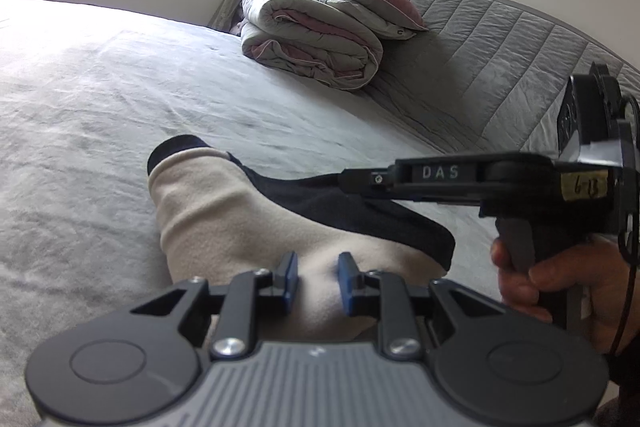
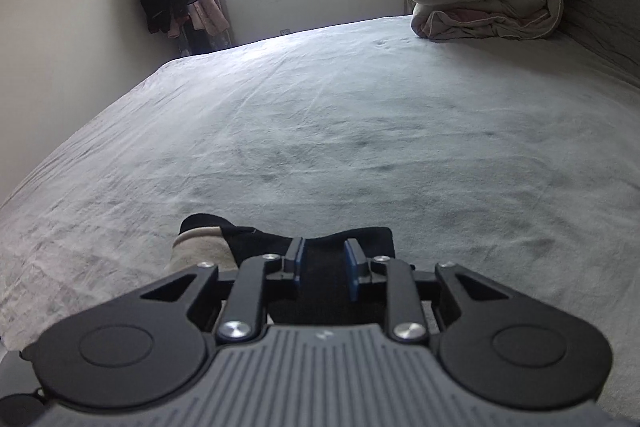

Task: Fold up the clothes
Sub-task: 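Press the folded cream bundle down with both grippers and hold it, then open both grippers and release the cream-and-black bundle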

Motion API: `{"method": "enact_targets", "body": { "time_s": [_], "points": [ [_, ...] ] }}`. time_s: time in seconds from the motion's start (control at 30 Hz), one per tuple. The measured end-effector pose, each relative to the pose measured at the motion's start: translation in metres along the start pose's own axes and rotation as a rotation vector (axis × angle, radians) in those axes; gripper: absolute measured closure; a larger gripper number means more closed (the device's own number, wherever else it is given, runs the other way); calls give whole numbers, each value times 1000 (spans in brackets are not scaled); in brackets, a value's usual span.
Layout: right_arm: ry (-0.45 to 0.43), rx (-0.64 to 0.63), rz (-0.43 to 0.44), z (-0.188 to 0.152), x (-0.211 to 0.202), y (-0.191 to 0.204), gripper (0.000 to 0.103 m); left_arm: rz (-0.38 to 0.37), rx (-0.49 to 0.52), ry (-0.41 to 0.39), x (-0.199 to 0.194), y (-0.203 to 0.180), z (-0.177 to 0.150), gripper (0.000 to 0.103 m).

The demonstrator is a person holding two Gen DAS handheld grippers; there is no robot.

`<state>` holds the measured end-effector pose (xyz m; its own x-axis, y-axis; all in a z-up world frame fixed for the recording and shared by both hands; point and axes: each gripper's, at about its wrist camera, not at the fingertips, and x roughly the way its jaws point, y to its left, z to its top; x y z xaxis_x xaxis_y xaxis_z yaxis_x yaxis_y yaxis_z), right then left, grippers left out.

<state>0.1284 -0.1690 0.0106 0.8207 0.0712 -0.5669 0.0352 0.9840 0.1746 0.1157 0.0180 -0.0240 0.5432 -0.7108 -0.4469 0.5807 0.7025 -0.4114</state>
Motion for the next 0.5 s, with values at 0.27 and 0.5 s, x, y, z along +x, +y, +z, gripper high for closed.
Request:
{"method": "enact_targets", "body": {
  "time_s": [0.27,0.5],
  "points": [
    [-23,-61,-29,-22,8,-8,78,142,-29,-77,0,24,28,81],
    [0,-7,8,-23,16,-25,81,224,-13,-39,36,40,27,80]
  ]
}}
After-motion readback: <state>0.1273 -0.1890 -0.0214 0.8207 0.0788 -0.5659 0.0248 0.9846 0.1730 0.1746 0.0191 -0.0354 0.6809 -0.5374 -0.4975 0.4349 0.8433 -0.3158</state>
